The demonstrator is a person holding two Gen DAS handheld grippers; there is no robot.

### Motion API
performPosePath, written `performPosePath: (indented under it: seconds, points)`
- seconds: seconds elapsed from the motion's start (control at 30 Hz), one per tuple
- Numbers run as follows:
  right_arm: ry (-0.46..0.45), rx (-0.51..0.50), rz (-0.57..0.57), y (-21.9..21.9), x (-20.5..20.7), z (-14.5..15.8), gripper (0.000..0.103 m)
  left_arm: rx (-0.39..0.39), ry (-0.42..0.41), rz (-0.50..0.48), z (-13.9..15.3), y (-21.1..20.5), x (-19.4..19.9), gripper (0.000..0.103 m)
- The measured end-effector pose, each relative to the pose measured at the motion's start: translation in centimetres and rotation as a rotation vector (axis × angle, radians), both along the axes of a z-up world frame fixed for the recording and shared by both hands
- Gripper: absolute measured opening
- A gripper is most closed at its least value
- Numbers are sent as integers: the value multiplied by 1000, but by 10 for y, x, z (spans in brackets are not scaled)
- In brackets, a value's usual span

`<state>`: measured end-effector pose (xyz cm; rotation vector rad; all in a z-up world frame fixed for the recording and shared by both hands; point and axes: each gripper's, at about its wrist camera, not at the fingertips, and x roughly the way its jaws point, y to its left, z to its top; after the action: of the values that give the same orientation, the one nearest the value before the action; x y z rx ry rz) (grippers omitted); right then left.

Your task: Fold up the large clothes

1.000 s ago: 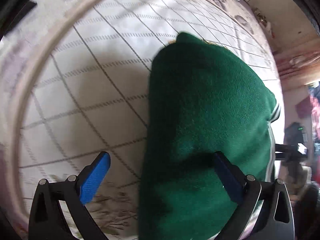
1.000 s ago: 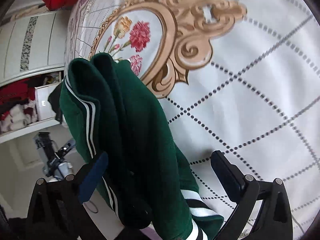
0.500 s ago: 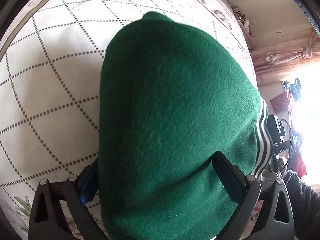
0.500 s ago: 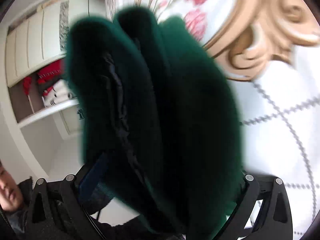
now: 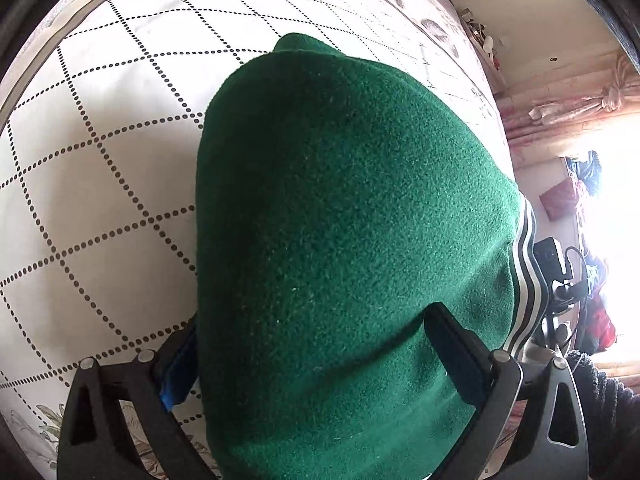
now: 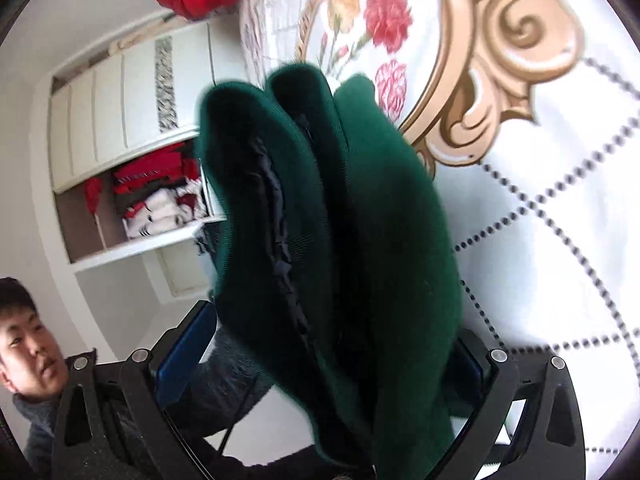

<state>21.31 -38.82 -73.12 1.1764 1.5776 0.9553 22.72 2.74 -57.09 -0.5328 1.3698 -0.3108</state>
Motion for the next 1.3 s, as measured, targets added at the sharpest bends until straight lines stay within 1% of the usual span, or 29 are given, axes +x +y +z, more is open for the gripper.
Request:
performPosePath:
  seconds: [0.07,0.17,0.23,0.37,0.47,0.53,0.63,0.7,0.73,0.77,0.8,0.83,0.87,0.9,0.93,0.97,1.07,1.13,1.2,1.3]
  points:
    - [-11,1,-13,-2,-4,5,103,8,0,-3,0,3,-5,103]
    - [-42,-46,23,10,0,10,103,16,-1,-5,0,1,-8,103]
    - [-40,-70,57,19,4,12,103,16,1,-2,-1,0,-8,103]
    - [-9,-106,70,26,9,11,103,15,4,2,-3,-1,-8,103]
    - [-7,-176,104,40,11,11,103,13,2,2,-3,-1,-10,103]
    - [-15,-222,141,57,11,9,103,13,2,1,-3,-1,-9,103]
    - [-14,-259,172,76,15,6,103,13,1,0,-3,0,-8,103]
    - [-1,-289,148,79,15,8,103,18,-9,-4,-2,0,-9,101]
    - [15,-302,124,79,15,7,103,19,-20,-2,0,1,-10,97]
    - [19,-314,99,79,14,9,101,25,-34,4,2,0,-11,92]
    - [1,-343,84,80,13,14,95,28,-43,8,4,1,-12,86]
    - [-10,-361,74,80,11,18,76,41,-60,15,8,1,-14,82]
    - [-11,-365,54,79,10,22,66,50,-73,19,12,2,-15,75]
    - [-11,-368,33,79,8,27,64,56,-81,19,15,3,-15,71]
    - [-24,-373,24,79,6,33,57,64,-87,20,19,3,-14,69]
    - [-34,-377,13,79,5,37,52,73,-92,21,23,3,-13,67]
    - [-37,-371,-37,80,4,55,45,101,-105,1,36,1,-5,64]
    - [-38,-370,-62,78,7,63,43,103,-103,-8,43,3,4,63]
    - [-42,-360,-85,72,17,74,43,112,-110,-25,51,0,17,63]
    - [-57,-358,-125,60,44,93,42,103,-126,-46,63,-8,51,63]
